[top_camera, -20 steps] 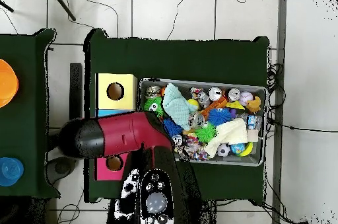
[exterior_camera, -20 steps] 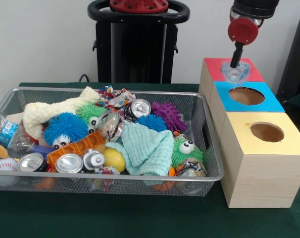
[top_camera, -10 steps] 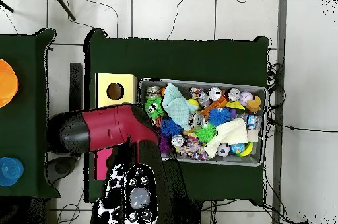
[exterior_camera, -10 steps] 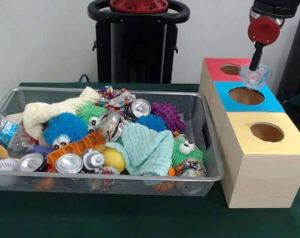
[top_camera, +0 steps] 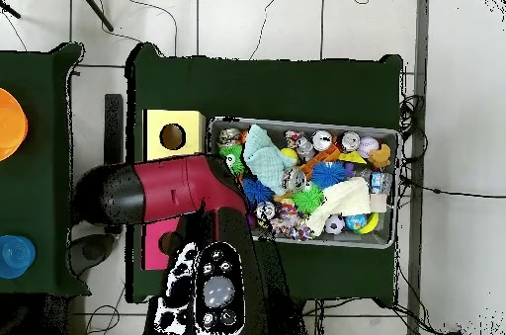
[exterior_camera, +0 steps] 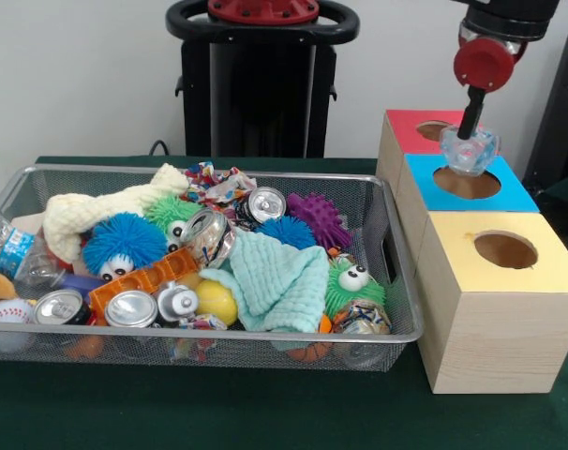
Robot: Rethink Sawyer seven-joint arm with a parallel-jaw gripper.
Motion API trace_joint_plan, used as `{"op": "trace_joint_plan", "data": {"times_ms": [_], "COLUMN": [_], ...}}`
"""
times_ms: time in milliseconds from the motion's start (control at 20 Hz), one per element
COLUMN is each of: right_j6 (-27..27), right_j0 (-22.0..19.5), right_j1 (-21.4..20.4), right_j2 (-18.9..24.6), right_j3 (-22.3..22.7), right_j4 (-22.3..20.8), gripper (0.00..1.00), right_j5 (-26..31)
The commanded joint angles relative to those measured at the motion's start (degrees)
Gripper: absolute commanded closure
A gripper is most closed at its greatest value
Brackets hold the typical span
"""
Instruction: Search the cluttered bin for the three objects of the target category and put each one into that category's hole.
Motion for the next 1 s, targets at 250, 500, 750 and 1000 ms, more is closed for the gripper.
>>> {"op": "trace_joint_plan", "data": {"times_ms": [250, 500, 750, 1000], "right_j6": [17.5, 20.81, 20.76, 21.48], "right_j0": [-0.33, 2.32, 3.08, 3.92], "right_j1": [5.57, 8.8, 9.58, 10.32], "right_j2": [-2.63, -4.68, -5.41, -6.4], "right_j3": [1.63, -2.05, -3.3, -3.92], "right_j4": [0.18, 0.74, 1.09, 0.65], "gripper": [1.0, 1.0, 1.0, 1.0], "right_j5": [-2.48, -1.73, -1.54, -1.33]}}
